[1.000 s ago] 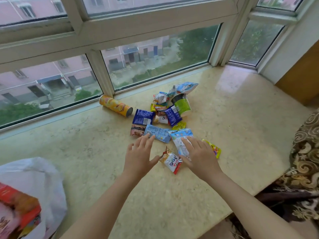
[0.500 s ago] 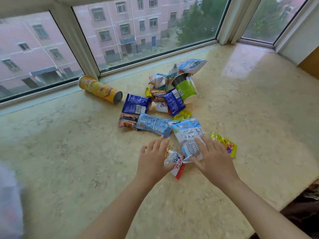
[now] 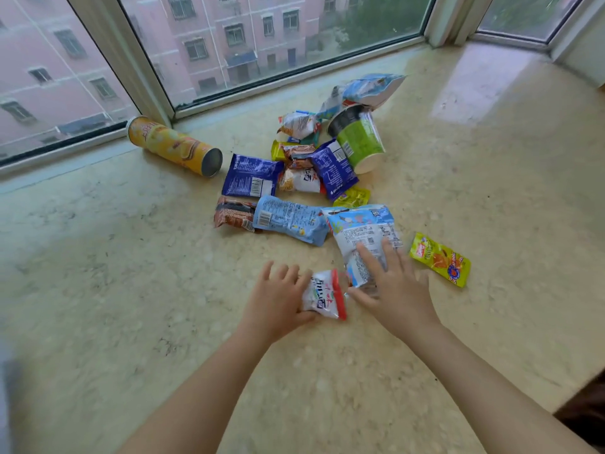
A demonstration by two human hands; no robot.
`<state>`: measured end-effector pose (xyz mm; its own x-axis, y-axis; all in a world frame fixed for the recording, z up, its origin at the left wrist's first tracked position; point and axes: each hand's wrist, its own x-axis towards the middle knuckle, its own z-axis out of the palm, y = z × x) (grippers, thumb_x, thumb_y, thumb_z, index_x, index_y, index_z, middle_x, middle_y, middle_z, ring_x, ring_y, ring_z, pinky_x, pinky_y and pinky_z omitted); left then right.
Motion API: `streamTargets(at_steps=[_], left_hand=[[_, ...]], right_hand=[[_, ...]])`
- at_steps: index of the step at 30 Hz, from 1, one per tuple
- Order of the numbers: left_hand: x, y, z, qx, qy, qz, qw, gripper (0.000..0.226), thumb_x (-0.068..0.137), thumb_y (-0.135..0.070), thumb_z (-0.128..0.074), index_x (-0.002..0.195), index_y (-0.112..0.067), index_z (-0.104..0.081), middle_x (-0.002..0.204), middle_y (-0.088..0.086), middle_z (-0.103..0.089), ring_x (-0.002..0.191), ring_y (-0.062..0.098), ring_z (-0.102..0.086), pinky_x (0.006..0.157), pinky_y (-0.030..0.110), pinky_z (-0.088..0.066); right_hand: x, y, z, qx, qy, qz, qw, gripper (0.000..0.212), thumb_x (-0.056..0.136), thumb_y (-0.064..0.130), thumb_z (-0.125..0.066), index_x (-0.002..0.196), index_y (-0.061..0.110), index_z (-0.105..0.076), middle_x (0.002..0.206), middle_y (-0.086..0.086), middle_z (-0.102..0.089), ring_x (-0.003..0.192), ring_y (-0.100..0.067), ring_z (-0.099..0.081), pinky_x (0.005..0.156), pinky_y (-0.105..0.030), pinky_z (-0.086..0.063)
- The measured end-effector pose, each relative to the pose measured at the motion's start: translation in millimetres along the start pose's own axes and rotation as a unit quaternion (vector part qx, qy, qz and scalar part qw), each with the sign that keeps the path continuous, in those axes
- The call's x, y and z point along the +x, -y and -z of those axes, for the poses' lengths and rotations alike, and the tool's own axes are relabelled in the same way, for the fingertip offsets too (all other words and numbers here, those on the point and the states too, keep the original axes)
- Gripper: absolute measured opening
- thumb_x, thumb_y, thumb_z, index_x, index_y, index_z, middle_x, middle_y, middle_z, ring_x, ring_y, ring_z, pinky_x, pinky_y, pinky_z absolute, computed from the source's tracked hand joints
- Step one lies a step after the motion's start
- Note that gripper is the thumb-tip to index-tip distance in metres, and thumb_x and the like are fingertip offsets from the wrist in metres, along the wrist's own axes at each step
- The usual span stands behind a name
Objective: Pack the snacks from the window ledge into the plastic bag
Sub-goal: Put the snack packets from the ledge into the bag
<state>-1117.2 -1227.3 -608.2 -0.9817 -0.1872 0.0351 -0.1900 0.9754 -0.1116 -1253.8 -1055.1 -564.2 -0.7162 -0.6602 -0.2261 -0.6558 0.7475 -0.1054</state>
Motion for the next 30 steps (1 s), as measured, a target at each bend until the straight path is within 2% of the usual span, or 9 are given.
streamTargets(at_steps=[3, 5, 8, 11, 14, 17, 23, 27, 30], left_hand=[[-19.9, 16.0, -4.0, -0.018, -0.007, 0.131, 0.991, 0.077, 0.066, -0.077, -0.039, 0.103, -0.016, -0.065, 0.087, 0.003, -0.062, 0.074, 0.025, -0.059, 0.074, 0.04, -0.035], [-29.2, 24.5, -1.8, -0.046, 0.004, 0.207, 0.977, 0.081, 0.066, -0.08, -0.036, 0.106, -0.015, -0.064, 0.087, 0.002, -0.059, 0.073, 0.024, -0.059, 0.068, 0.037, -0.037], [-32.8, 27.8, 2.8, -0.093, 0.02, 0.253, 0.963, 0.089, 0.067, -0.085, -0.028, 0.12, -0.02, -0.058, 0.099, -0.002, -0.058, 0.087, 0.021, -0.061, 0.072, 0.036, -0.037], [-31.0, 25.7, 12.0, -0.129, 0.065, 0.271, 0.952, 0.081, 0.073, -0.082, -0.029, 0.13, -0.028, -0.05, 0.114, -0.005, -0.054, 0.103, 0.016, -0.057, 0.081, 0.034, -0.033], [-28.2, 24.2, 17.6, -0.22, 0.116, 0.327, 0.911, 0.073, 0.073, -0.075, -0.053, 0.132, -0.032, -0.045, 0.12, -0.008, -0.049, 0.111, 0.014, -0.053, 0.09, 0.034, -0.033], [-27.0, 24.8, 24.7, -0.3, 0.126, 0.381, 0.865, 0.06, 0.065, -0.067, -0.068, 0.112, -0.033, -0.052, 0.107, -0.011, -0.052, 0.104, 0.012, -0.056, 0.088, 0.036, -0.033], [-36.6, 31.5, 32.0, -0.378, 0.145, 0.419, 0.813, 0.061, 0.052, -0.06, -0.082, 0.093, -0.029, -0.048, 0.08, -0.016, -0.063, 0.079, 0.009, -0.062, 0.076, 0.033, -0.047], [-45.9, 41.1, 33.3, -0.538, 0.135, 0.442, 0.705, 0.058, 0.054, -0.036, -0.089, 0.101, -0.032, -0.055, 0.088, -0.007, -0.07, 0.076, 0.009, -0.068, 0.074, 0.037, -0.057], [-55.4, 45.6, 38.6, -0.571, 0.119, 0.451, 0.676, 0.054, 0.063, -0.021, -0.087, 0.108, -0.028, -0.058, 0.088, -0.004, -0.07, 0.075, 0.011, -0.067, 0.062, 0.032, -0.055]], right_hand=[[-1.1, 4.6, -2.8, 0.04, 0.0, -0.006, 0.999, 0.073, 0.085, 0.067, -0.044, 0.148, 0.046, -0.015, 0.16, -0.005, -0.007, 0.146, -0.029, -0.013, 0.106, -0.052, -0.03], [-5.1, 6.7, -7.9, 0.041, -0.049, 0.023, 0.998, 0.065, 0.08, 0.064, -0.043, 0.141, 0.04, -0.04, 0.153, -0.01, -0.031, 0.137, -0.035, -0.035, 0.099, -0.054, -0.039], [-13.0, 9.1, -15.2, 0.062, -0.142, 0.084, 0.984, 0.051, 0.078, 0.056, -0.046, 0.121, 0.032, -0.061, 0.131, -0.007, -0.057, 0.114, -0.03, -0.058, 0.082, -0.045, -0.049], [-8.2, 11.4, -14.5, 0.119, -0.187, 0.06, 0.973, 0.051, 0.082, 0.052, -0.05, 0.124, 0.026, -0.057, 0.127, -0.002, -0.058, 0.109, -0.026, -0.059, 0.082, -0.04, -0.047], [5.3, 10.2, -6.3, 0.252, -0.08, -0.051, 0.963, 0.086, 0.072, 0.05, -0.075, 0.144, 0.028, -0.034, 0.138, 0.001, -0.049, 0.124, -0.022, -0.048, 0.096, -0.038, -0.041], [18.5, 5.4, 6.6, 0.475, 0.073, -0.153, 0.863, 0.116, 0.058, 0.032, -0.09, 0.15, 0.026, -0.019, 0.136, -0.001, -0.05, 0.114, -0.015, -0.053, 0.094, -0.031, -0.043], [21.7, 2.2, 11.6, 0.597, 0.143, -0.184, 0.767, 0.098, 0.058, -0.003, -0.086, 0.141, 0.015, -0.036, 0.105, 0.0, -0.065, 0.084, -0.012, -0.067, 0.052, -0.023, -0.052], [16.2, 8.6, 11.6, 0.609, 0.141, -0.165, 0.763, 0.085, 0.06, -0.007, -0.084, 0.132, 0.017, -0.046, 0.107, -0.007, -0.068, 0.088, -0.019, -0.069, 0.051, -0.026, -0.054], [14.1, 9.7, 12.9, 0.584, 0.149, -0.145, 0.785, 0.089, 0.057, -0.002, -0.087, 0.131, 0.027, -0.046, 0.11, -0.006, -0.066, 0.092, -0.02, -0.068, 0.064, -0.032, -0.057]])
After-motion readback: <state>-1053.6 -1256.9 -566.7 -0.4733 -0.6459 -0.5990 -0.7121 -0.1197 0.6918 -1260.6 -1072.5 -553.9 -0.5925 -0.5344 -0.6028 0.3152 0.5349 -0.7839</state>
